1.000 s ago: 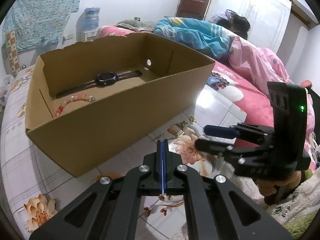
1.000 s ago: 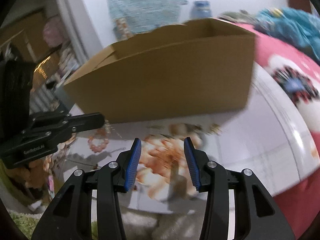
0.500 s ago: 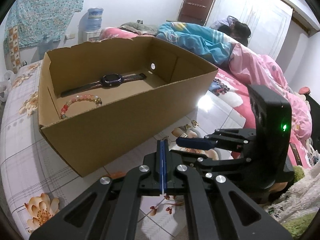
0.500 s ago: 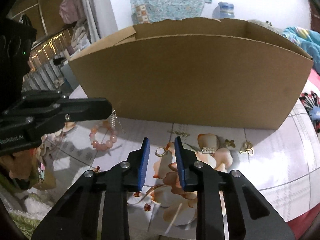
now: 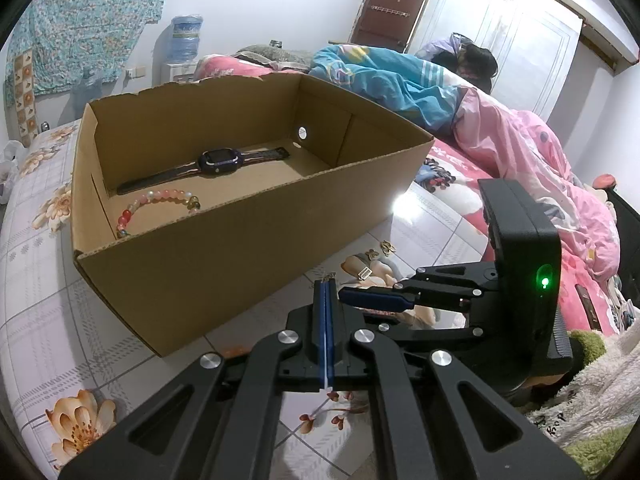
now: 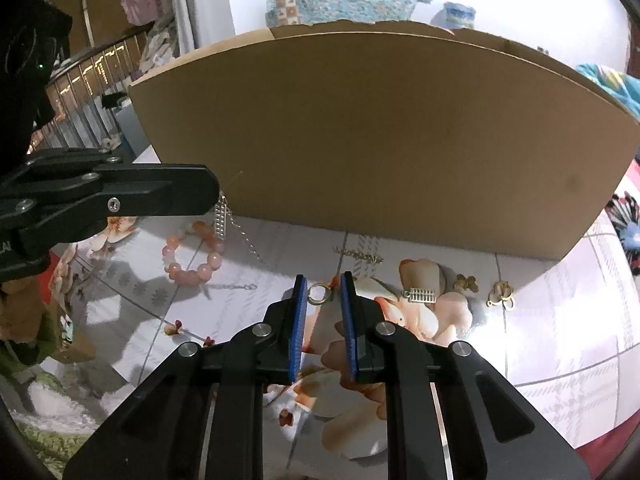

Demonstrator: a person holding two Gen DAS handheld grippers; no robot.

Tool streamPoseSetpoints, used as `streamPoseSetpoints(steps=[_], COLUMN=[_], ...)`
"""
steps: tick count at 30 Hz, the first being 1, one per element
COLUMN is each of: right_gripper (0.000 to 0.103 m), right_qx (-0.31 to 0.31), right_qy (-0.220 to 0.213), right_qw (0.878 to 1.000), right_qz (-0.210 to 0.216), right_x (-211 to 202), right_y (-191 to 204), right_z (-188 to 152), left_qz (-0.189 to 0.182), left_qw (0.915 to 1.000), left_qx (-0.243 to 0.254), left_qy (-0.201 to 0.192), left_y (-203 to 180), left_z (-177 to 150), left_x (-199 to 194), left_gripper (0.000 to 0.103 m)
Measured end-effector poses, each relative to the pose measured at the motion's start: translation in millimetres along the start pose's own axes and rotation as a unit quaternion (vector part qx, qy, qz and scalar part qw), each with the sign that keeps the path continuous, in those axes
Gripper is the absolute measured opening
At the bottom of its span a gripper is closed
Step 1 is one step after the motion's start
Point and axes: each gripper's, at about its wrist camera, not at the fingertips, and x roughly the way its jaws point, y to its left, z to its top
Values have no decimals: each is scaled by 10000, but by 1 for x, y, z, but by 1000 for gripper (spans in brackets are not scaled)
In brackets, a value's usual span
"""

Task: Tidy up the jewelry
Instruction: 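Carry the pink bracelet into the box and open the left tool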

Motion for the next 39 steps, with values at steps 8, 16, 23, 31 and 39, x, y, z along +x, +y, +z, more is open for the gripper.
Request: streamPoseSetpoints(steps=[8, 16, 23, 31, 39], right_gripper=[8, 8, 8, 8, 8], right_qx=[-5, 124, 377, 550, 600], right_qy=[-15, -48, -360, -1206, -1795], right_qw=[10000, 9999, 9986, 9909, 9815], right_qz=[-17, -16, -68, -243, -300], right_x=[0, -7, -32, -84, -91], right_y=[7, 4, -8, -24, -46], right_z=[-5, -9, -6, 23, 72], left_qz=[13, 6, -61, -377, -258], left_qw=[10000, 10000, 9995, 9949, 9898], left_qx=[5, 23, 206, 586, 807], left_qy=[13, -10, -222, -725, -1143], left_y=[0, -1, -12, -36, -40], left_z=[0, 0, 7, 45, 100], left_x=[1, 1, -10, -32, -34], left_gripper=[0, 0, 0, 0, 0])
